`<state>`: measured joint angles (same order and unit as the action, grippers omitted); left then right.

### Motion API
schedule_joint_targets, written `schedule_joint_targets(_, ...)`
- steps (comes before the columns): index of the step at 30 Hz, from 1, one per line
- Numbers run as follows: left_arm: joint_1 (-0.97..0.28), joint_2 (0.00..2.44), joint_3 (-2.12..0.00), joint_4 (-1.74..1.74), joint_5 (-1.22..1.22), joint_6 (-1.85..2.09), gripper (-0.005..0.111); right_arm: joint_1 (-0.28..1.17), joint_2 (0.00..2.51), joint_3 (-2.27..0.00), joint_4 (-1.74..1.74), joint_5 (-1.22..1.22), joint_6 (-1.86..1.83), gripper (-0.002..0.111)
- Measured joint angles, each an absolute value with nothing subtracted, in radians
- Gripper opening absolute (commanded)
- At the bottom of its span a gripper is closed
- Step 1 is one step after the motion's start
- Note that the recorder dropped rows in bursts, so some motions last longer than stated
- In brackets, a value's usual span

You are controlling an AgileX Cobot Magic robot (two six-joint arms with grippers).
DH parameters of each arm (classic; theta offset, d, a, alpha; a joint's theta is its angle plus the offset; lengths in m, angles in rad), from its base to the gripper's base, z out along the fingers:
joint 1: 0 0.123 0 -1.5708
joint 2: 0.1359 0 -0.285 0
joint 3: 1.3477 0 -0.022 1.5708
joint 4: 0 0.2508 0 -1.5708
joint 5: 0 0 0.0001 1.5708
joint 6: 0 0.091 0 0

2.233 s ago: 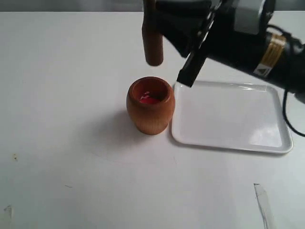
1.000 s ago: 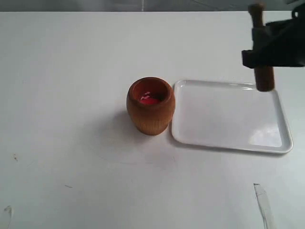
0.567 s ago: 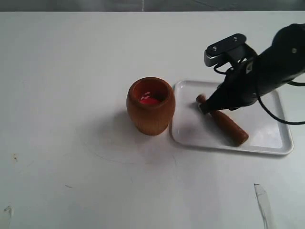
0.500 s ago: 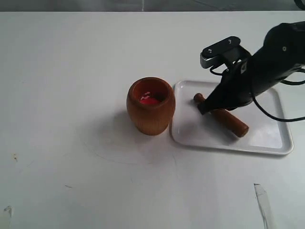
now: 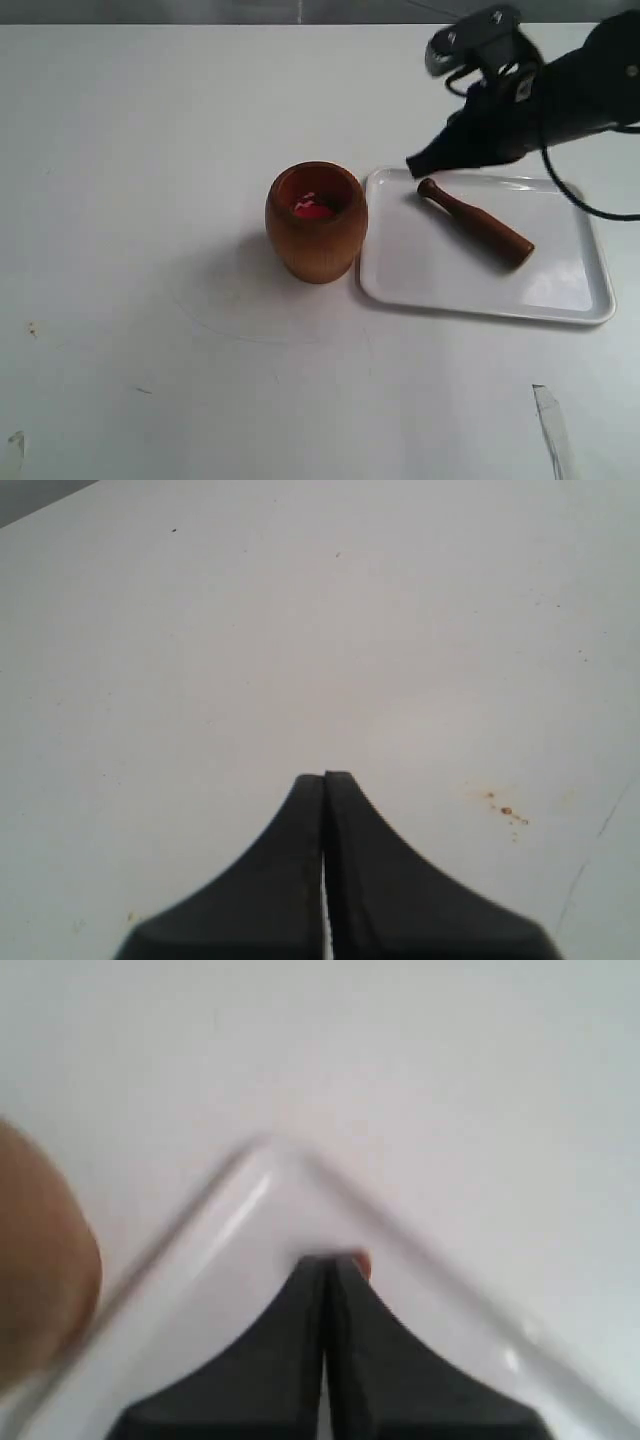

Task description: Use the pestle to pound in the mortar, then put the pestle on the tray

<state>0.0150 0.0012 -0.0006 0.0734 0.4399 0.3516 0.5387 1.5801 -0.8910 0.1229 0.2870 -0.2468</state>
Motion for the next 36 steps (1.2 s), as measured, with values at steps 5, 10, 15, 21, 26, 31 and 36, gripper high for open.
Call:
schedule_joint_targets(5,0.015,0.001,-0.001,0.073,0.44,0.352,0.0,0.539,1.37,-0.719,0.138,-0.134,-0.247,0.0)
schedule_joint_targets(10,0.015,0.001,-0.001,0.073,0.44,0.352,0.0,0.539,1.207,-0.481,0.099,-0.533,-0.247,0.0)
schedule_joint_targets(15,0.015,0.001,-0.001,0.073,0.44,0.352,0.0,0.539,1.086,-0.291,0.008,-0.75,-0.235,0.0)
schedule_joint_targets(21,0.015,0.001,-0.001,0.073,0.44,0.352,0.0,0.539,0.934,-0.14,-0.084,-0.878,-0.134,0.0)
schedule_joint_targets(26,0.015,0.001,-0.001,0.073,0.44,0.352,0.0,0.539,0.772,-0.036,-0.219,-0.895,-0.055,0.0)
schedule_joint_targets(31,0.015,0.001,-0.001,0.073,0.44,0.352,0.0,0.539,0.6,-0.006,-0.3,-0.818,0.041,0.0)
schedule_joint_targets(36,0.015,0.001,-0.001,0.073,0.44,0.352,0.0,0.539,0.453,-0.006,-0.328,-0.658,0.118,0.0)
